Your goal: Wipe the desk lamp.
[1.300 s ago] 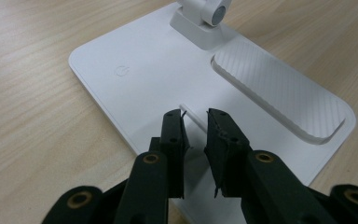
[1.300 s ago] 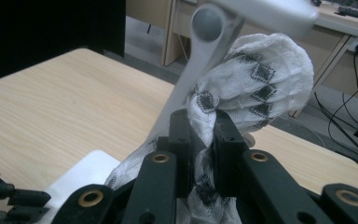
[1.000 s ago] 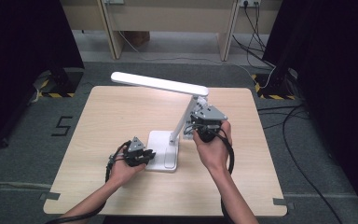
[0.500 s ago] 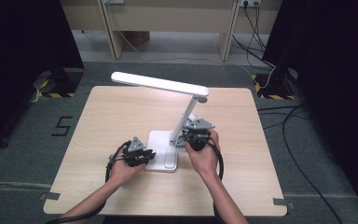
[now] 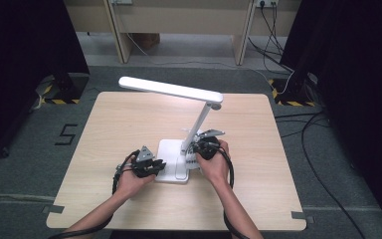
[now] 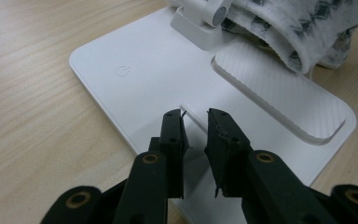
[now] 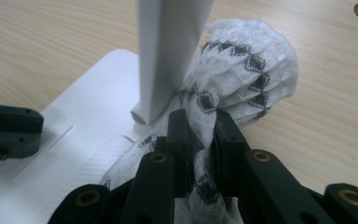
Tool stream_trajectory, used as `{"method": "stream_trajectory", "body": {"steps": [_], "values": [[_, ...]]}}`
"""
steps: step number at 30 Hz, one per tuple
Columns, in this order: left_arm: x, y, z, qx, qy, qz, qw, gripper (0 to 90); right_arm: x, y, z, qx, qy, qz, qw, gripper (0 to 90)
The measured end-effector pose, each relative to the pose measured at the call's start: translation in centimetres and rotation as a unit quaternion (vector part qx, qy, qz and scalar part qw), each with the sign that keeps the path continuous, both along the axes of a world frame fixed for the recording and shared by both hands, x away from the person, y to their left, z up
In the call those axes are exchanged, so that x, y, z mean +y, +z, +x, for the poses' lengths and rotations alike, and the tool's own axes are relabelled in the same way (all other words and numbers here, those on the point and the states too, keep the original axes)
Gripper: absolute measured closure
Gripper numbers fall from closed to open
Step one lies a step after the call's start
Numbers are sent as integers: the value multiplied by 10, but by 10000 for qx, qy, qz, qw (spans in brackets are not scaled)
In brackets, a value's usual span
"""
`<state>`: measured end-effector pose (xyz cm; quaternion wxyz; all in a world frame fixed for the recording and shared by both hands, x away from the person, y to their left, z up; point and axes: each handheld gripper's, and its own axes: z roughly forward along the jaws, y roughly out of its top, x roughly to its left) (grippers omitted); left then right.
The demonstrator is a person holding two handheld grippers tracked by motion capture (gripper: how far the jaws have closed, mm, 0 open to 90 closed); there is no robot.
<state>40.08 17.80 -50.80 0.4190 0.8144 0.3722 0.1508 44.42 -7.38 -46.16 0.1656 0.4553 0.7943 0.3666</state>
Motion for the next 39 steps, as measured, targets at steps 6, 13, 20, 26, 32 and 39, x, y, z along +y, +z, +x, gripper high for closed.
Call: {"method": "stream_trajectory", "body": {"steps": [6, 13, 20, 26, 32, 39], "values": [[1, 0, 0, -2, -6, -1, 10000, 752, 3, -7, 9, 169, -98, 21, 9998, 797], [0, 0, 0, -10, -3, -7, 10000, 752, 4, -7, 0, 474, 136, -121, 9987, 807], [0, -1, -1, -27, 15, -14, 10000, 752, 4, 0, -26, 893, 668, -293, 9933, 808], [-1, 0, -1, -46, 2, 43, 10000, 750, -4, 4, -48, 1207, 972, -232, 9876, 806], [-1, 0, -1, -52, 8, 62, 10000, 748, -13, 9, -68, 1371, 1158, -88, 9837, 805], [-1, 0, -1, -64, 52, 87, 9999, 718, -30, 23, -84, 1222, 1074, -55, 9867, 794]]}}
